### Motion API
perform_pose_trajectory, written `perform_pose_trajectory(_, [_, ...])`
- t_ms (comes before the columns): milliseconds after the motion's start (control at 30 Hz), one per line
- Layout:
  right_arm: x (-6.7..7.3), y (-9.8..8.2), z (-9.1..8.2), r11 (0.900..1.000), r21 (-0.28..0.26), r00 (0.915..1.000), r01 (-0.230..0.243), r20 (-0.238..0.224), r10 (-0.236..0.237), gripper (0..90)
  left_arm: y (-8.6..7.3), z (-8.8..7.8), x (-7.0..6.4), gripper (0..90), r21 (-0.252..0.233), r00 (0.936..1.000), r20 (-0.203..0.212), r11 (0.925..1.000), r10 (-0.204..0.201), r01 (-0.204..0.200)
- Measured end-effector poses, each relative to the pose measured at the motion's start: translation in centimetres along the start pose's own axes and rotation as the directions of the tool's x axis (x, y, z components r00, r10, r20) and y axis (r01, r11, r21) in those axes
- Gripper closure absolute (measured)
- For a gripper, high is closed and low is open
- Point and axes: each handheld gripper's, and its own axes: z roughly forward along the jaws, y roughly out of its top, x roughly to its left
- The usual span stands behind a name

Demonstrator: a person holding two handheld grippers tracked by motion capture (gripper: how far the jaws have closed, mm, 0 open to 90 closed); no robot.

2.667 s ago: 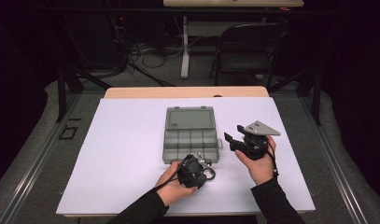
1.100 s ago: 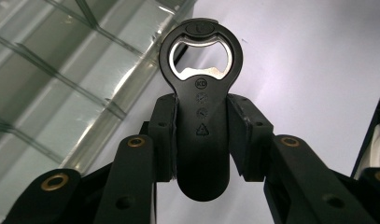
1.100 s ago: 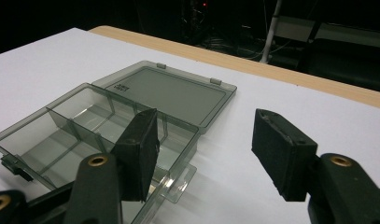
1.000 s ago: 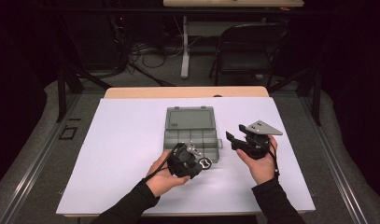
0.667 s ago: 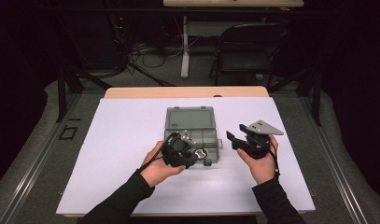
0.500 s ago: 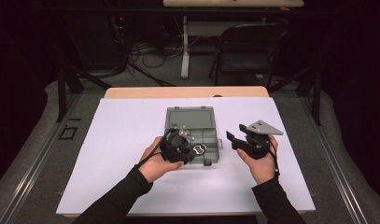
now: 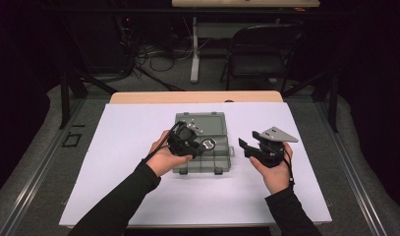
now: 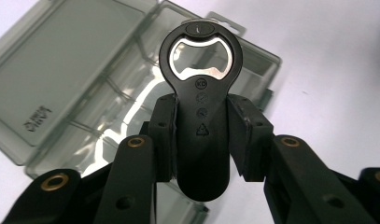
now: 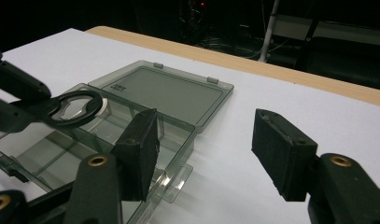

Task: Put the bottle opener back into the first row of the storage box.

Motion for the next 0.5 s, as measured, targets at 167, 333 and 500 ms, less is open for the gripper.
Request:
perform_pose_trajectory(167, [0.0,0.0,0.1,1.0,0.002,1.0,0.002,-0.001,-0.002,40.8,0.1,0.3,1.0,65.0,0.002,0.9999,-0.012,0.9999,-0.01,0.01])
perform_pose_trajectory(333, [0.0,-0.1,0.1,1.0,0.003,1.0,0.001,-0.001,-0.001,40.8,0.2,0.5,1.6,65.0,0.006,0.9999,-0.012,0.9999,-0.012,0.012])
perform_pose_trajectory(500, [0.0,-0.1,0.2,1.0,0.004,1.0,0.001,0.0,-0.001,40.8,0.9,0.8,2.6,65.0,0.019,0.9995,-0.013,0.9994,0.027,-0.027])
